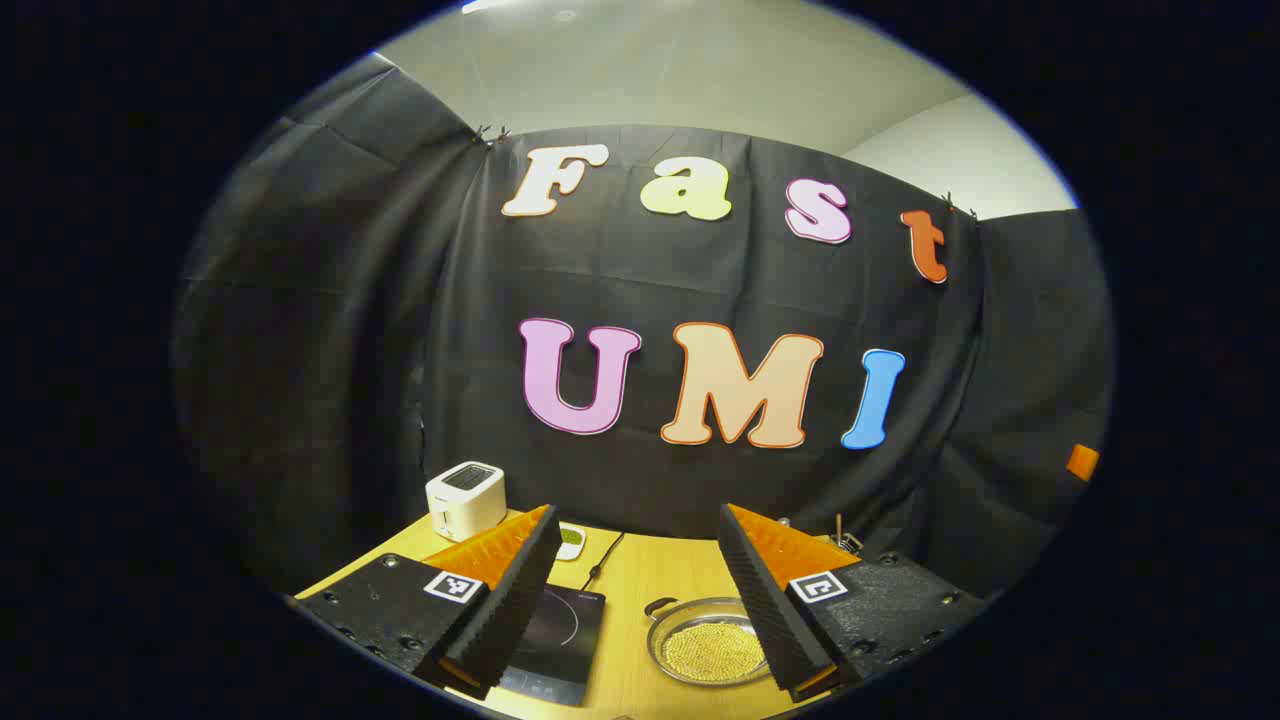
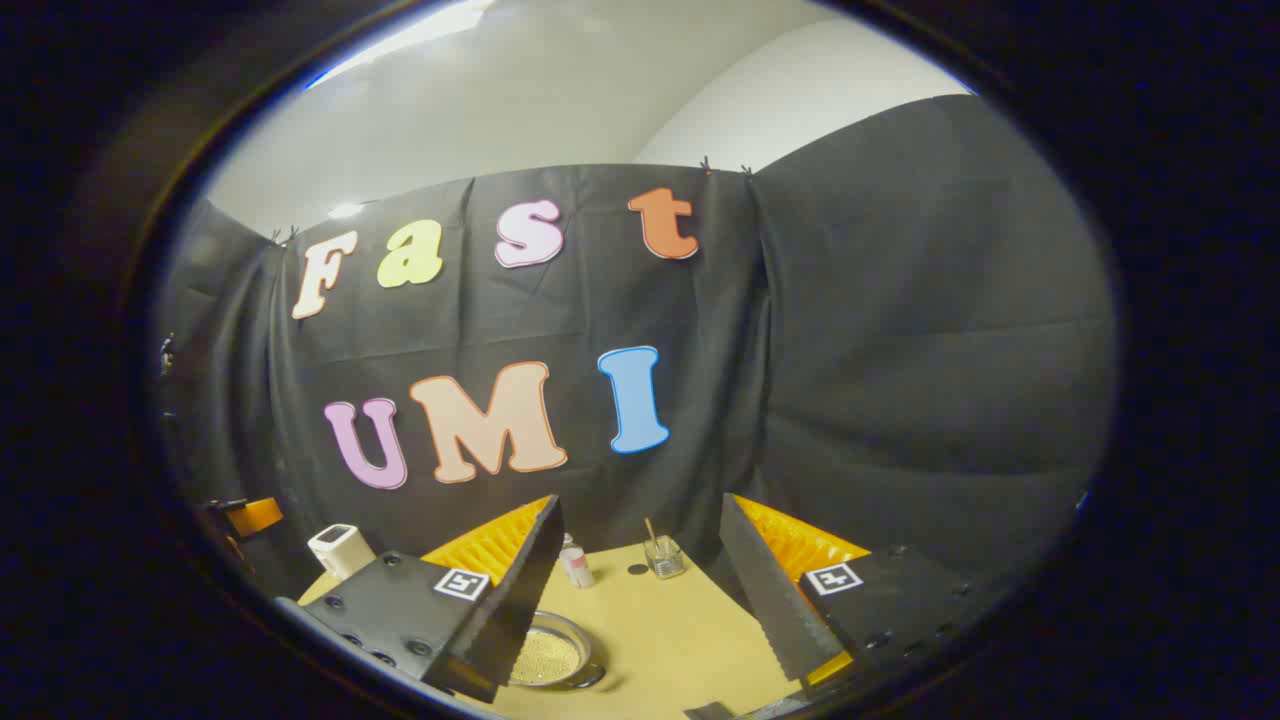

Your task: First push the handle of the pot to place it horizontally, then grasp the pot with both hands and set it on the induction cooktop.

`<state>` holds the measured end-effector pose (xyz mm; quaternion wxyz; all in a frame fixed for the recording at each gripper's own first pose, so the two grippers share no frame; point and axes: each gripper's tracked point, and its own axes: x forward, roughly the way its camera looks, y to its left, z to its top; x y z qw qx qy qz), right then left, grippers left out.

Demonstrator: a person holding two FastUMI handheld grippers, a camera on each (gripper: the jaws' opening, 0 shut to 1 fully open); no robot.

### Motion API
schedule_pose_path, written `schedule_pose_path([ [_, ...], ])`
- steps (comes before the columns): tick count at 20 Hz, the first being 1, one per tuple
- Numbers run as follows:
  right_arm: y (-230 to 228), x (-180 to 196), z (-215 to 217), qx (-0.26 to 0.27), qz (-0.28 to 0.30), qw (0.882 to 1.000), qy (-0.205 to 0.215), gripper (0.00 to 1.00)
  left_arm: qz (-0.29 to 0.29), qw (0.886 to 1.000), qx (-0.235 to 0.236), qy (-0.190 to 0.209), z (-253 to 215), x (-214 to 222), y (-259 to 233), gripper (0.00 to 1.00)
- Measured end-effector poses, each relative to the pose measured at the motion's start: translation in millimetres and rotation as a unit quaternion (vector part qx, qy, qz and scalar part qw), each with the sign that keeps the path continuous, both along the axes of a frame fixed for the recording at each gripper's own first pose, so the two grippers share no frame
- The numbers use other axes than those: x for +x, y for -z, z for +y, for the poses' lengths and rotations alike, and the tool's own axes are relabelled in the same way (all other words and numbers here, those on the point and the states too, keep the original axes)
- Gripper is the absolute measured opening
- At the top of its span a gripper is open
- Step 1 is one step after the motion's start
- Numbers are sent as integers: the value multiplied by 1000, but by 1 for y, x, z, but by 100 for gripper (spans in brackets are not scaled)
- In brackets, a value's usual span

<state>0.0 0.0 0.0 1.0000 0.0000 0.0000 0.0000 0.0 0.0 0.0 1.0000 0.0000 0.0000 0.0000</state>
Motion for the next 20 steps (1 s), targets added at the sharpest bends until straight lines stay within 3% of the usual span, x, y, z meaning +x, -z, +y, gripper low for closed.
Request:
schedule_pose_path([
  [13,45,7,45,-16,58,998,-33,93,-3,997,41,-58,60,-9,3,93],
  [15,46,6,53,-18,59,997,-36,93,0,997,44,-59,65,-10,5,96],
  [20,49,6,65,-17,62,997,-35,93,4,997,50,-56,77,-11,10,93],
])
